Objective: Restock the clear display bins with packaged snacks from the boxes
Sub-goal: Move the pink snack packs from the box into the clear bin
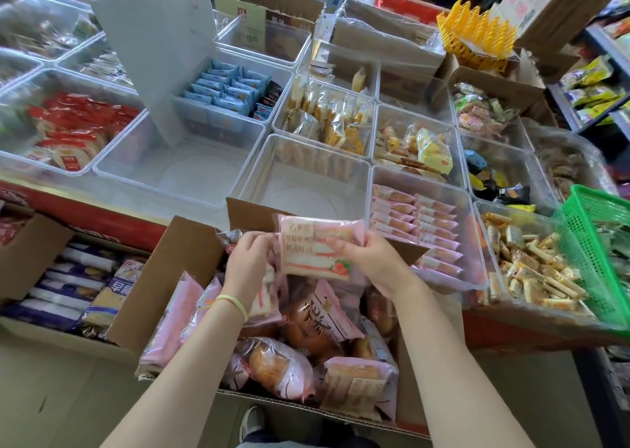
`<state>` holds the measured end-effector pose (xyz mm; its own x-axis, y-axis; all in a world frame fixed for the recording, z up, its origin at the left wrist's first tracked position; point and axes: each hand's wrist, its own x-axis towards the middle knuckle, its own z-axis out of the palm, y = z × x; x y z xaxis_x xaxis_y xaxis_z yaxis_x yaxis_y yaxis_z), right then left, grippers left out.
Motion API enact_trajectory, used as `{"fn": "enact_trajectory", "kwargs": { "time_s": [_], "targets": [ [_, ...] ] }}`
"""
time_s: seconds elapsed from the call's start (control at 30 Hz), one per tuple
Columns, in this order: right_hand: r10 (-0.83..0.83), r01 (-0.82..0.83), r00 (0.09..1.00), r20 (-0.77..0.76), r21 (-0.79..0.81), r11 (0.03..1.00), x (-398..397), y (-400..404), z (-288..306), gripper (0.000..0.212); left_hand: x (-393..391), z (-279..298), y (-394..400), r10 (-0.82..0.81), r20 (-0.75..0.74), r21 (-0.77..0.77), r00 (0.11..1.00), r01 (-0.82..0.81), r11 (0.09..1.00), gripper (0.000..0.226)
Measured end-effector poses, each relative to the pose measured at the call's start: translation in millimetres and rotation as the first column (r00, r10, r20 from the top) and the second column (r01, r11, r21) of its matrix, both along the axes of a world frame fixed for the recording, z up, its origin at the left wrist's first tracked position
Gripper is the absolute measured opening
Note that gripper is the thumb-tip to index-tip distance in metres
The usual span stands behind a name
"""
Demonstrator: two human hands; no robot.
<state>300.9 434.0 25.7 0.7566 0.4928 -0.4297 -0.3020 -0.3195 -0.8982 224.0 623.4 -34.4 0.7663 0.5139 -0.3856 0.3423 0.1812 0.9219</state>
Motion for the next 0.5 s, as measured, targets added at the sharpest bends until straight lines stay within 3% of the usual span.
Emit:
{"fn": "enact_trajectory", "kwargs": {
  "time_s": [0.1, 0.17, 0.23, 0.4, 0.5],
  "targets": [
    [-0.038, 0.08, 0.986, -0.164, 0.26, 0.962, 9, -25, 30, 0.039, 12, 26, -6, -0.188, 0.136, -0.056, 0.973, 0.197, 0.979, 0.045],
    [-0.035, 0.096, 0.978, -0.203, 0.296, 0.95, 17, -42, 43, 0.037, 26, 41, -17, -0.324, 0.199, -0.141, 0.925, 0.354, 0.925, 0.06],
    [-0.028, 0.086, 0.976, -0.215, 0.267, 0.96, 24, -61, 48, 0.035, 39, 53, -34, -0.405, 0.244, -0.204, 0.881, 0.455, 0.867, 0.058],
    [-0.018, 0.102, 0.959, -0.283, 0.286, 0.953, 41, -118, 48, 0.053, 66, 64, -77, -0.39, 0.225, -0.429, 0.893, 0.45, 0.783, 0.053],
    [-0.063, 0.188, 0.943, -0.327, 0.368, 0.911, 55, -152, 38, 0.058, 89, 72, -96, -0.261, 0.262, -0.543, 0.929, 0.366, 0.756, 0.052]
  ]
}}
